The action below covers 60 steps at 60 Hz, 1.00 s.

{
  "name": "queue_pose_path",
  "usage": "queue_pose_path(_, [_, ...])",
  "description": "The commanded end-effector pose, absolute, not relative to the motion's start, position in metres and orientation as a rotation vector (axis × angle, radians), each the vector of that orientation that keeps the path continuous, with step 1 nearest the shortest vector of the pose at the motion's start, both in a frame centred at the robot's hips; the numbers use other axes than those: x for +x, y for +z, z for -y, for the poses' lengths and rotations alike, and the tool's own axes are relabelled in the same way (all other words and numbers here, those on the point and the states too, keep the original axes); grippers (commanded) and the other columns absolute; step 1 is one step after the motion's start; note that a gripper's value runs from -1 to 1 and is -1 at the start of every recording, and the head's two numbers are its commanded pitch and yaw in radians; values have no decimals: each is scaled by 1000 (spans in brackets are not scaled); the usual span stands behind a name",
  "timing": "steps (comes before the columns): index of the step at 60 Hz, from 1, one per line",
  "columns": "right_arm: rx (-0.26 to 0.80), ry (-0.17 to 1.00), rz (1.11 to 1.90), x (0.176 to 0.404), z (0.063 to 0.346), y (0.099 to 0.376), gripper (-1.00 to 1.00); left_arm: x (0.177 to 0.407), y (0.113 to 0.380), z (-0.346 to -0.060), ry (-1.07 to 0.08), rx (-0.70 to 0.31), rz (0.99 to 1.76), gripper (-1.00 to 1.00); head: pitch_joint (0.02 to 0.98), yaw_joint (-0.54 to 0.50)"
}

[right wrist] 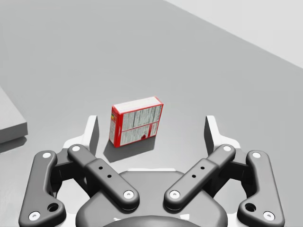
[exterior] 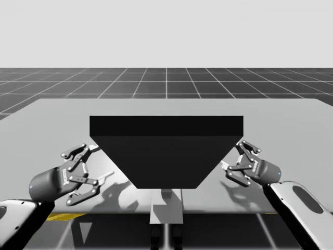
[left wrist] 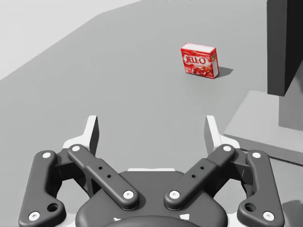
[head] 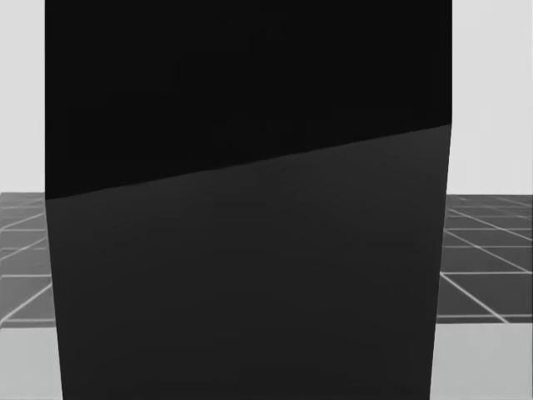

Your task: Reach around the screen and pick up the object behind it.

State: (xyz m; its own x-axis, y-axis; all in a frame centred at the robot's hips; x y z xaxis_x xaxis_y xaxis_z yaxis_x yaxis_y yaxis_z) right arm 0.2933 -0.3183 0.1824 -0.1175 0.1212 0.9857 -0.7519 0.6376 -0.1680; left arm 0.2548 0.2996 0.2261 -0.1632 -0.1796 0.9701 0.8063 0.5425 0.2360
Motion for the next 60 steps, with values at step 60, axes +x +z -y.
queue_pose_path(60, [765,935,1353,416,235,122,-1000,245,218,-281,-1078,-534,1475,-1000,208,-45])
